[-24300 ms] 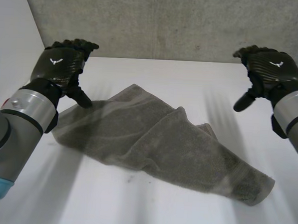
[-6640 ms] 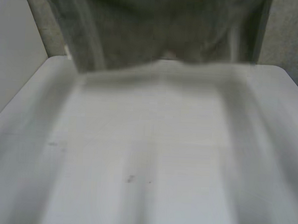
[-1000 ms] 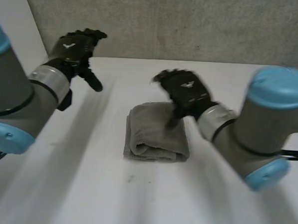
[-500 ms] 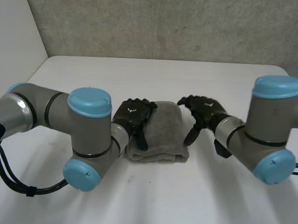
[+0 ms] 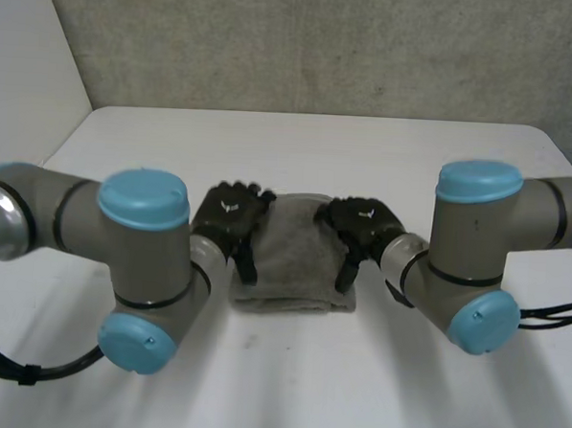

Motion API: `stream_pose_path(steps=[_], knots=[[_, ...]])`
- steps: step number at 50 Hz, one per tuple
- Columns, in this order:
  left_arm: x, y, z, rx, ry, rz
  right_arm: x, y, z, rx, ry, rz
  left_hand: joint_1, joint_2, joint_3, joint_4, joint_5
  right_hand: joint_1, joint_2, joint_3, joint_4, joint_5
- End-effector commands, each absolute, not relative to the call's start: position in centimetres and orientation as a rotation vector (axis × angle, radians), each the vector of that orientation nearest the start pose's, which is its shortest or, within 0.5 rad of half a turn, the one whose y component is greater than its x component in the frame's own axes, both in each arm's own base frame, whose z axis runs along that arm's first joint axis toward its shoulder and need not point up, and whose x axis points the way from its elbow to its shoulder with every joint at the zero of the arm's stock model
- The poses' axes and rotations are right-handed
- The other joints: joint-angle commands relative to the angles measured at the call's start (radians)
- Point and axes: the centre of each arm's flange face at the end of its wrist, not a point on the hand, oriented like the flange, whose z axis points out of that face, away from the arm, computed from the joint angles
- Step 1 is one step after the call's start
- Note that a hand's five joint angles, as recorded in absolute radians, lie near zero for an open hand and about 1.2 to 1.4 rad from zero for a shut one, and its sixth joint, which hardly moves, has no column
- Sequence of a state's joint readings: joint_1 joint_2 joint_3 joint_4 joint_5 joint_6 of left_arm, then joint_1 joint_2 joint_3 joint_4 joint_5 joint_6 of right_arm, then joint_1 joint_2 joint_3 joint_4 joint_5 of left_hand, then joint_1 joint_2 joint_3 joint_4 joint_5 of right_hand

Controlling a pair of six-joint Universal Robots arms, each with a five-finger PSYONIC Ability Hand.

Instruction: Fold the towel.

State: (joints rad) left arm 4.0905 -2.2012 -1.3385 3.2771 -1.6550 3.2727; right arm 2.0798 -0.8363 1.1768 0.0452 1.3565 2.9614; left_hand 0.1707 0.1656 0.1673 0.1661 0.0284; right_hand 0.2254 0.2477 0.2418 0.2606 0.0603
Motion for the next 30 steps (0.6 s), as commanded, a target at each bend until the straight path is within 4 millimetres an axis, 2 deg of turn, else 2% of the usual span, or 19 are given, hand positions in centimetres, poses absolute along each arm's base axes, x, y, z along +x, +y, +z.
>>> stream_pose_path(steps=[1, 3, 4, 5, 6, 7, 8, 10, 14, 19, 30], knots=[[-33.4, -25.6, 22.7, 0.837, 2.404, -2.272, 32.8, -29.1, 21.9, -0.880, 2.017, -1.715, 0.004, 0.009, 0.007, 0.008, -0.028, -0.051, -0.073, -0.067, -0.086, -0.060], [-32.1, -26.2, 26.2, 0.754, 2.319, -2.377, 31.5, -29.1, 26.3, -0.804, 1.968, -1.869, 0.004, 0.009, 0.007, 0.008, -0.028, -0.051, -0.073, -0.067, -0.086, -0.060], [-32.1, -26.2, 26.3, 0.753, 2.319, -2.377, 31.4, -29.1, 26.4, -0.803, 1.967, -1.870, 0.004, 0.009, 0.007, 0.008, -0.028, -0.051, -0.073, -0.067, -0.086, -0.060], [-30.9, -26.8, 27.8, 0.694, 2.277, -2.410, 30.3, -29.3, 28.3, -0.749, 1.960, -1.951, 0.004, 0.009, 0.007, 0.008, -0.028, -0.051, -0.073, -0.067, -0.086, -0.060], [-30.9, -26.8, 27.8, 0.694, 2.277, -2.411, 29.0, -29.5, 29.9, -0.690, 1.967, -2.022, 0.004, 0.009, 0.007, 0.008, -0.028, -0.051, -0.073, -0.067, -0.086, -0.060], [-29.6, -27.4, 29.1, 0.637, 2.251, -2.420, 29.0, -29.5, 29.9, -0.689, 1.967, -2.023, 0.004, 0.009, 0.007, 0.008, -0.028, -0.051, -0.073, -0.067, -0.086, -0.060], [-28.5, -27.6, 29.9, 0.603, 2.247, -2.404, 28.0, -29.5, 31.1, -0.639, 1.978, -2.076, 0.004, 0.009, 0.007, 0.008, -0.028, -0.051, -0.073, -0.067, -0.086, -0.060], [-27.8, -27.7, 30.6, 0.581, 2.247, -2.390, 27.2, -29.4, 31.6, -0.603, 2.002, -2.107, 0.004, 0.009, 0.007, 0.008, -0.028, -0.051, -0.073, -0.067, -0.086, -0.060], [-27.0, -27.5, 31.3, 0.564, 2.259, -2.367, 26.3, -28.8, 31.0, -0.589, 2.102, -2.062, 0.004, 0.009, 0.007, 0.008, -0.028, -0.051, -0.073, -0.067, -0.086, -0.060], [-25.6, -27.9, 31.5, 0.480, 2.282, -2.358, 25.8, -28.5, 30.5, -0.588, 2.140, -2.034, 0.004, 0.009, 0.007, 0.008, -0.028, -0.051, -0.073, -0.067, -0.086, -0.060], [-25.5, -27.9, 31.3, 0.451, 2.320, -2.358, 25.6, -28.2, 29.9, -0.608, 2.156, -2.026, 0.004, 0.009, 0.007, 0.008, -0.028, -0.051, -0.073, -0.067, -0.086, -0.060]])
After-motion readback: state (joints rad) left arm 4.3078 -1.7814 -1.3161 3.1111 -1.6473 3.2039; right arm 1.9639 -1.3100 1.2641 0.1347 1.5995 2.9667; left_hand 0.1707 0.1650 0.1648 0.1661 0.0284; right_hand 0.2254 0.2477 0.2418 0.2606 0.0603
